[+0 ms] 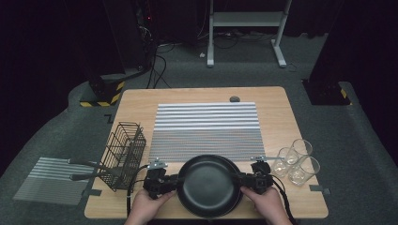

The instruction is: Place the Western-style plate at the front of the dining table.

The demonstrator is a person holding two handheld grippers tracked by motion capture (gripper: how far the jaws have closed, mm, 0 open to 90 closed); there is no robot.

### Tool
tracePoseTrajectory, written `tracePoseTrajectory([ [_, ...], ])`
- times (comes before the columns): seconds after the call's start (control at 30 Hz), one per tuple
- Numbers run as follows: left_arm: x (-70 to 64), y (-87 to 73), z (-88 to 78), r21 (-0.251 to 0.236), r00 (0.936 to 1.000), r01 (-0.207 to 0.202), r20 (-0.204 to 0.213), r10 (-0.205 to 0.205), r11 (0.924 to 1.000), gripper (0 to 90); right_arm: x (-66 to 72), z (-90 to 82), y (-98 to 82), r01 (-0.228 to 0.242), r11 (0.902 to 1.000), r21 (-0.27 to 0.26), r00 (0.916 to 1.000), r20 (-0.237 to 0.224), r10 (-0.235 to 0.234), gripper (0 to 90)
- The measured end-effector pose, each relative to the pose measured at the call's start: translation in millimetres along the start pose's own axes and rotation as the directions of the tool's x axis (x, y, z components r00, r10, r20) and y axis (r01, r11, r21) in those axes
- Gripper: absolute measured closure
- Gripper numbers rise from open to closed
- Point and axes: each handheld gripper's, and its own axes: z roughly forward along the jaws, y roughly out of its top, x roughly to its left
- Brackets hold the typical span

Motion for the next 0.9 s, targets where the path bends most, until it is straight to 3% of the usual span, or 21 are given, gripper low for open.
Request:
tracePoseTrajectory([
  [0.23, 1.7, 2.8, 1.2, -0.009, 1.0, -0.002, -0.009, 0.002, 1.0, 70.6, -3.8, 1.9, -2.4, -0.01, 0.9989, -0.047, 0.9997, 0.022, 0.011, 79.1],
  [0.63, 5.9, 9.6, 12.0, -0.021, 0.9996, 0.021, -0.016, -0.022, 0.9995, 71.5, -8.5, 0.9, 6.8, -0.018, 0.9965, -0.082, 0.9995, 0.024, 0.02, 80.8],
  [0.77, 7.3, 15.5, 12.1, -0.046, 0.9989, 0.005, -0.046, -0.007, 0.9989, 74.2, -7.3, 3.7, 12.9, -0.007, 0.9969, -0.079, 0.9995, 0.03, 0.009, 80.9],
  [0.83, 5.8, 19.7, 8.8, -0.094, 0.9976, -0.027, -0.067, 0.021, 0.9952, 82.2, -7.2, 4.2, 16.2, 0.013, 0.9978, -0.065, 0.9992, 0.038, -0.01, 80.9],
  [0.87, 4.7, 22.6, 8.5, -0.085, 0.998, -0.05, -0.044, 0.046, 0.9952, 87.7, -6.4, 5.9, 17.6, 0.011, 0.997, -0.077, 0.9986, 0.052, -0.007, 81.0],
  [0.9, 2.3, 25.1, 11.3, -0.068, 0.9987, -0.048, 0.012, 0.049, 0.9966, 89.9, -6.7, 6.4, 18.7, 0.009, 0.9959, -0.09, 0.9988, 0.049, -0.004, 81.3],
])
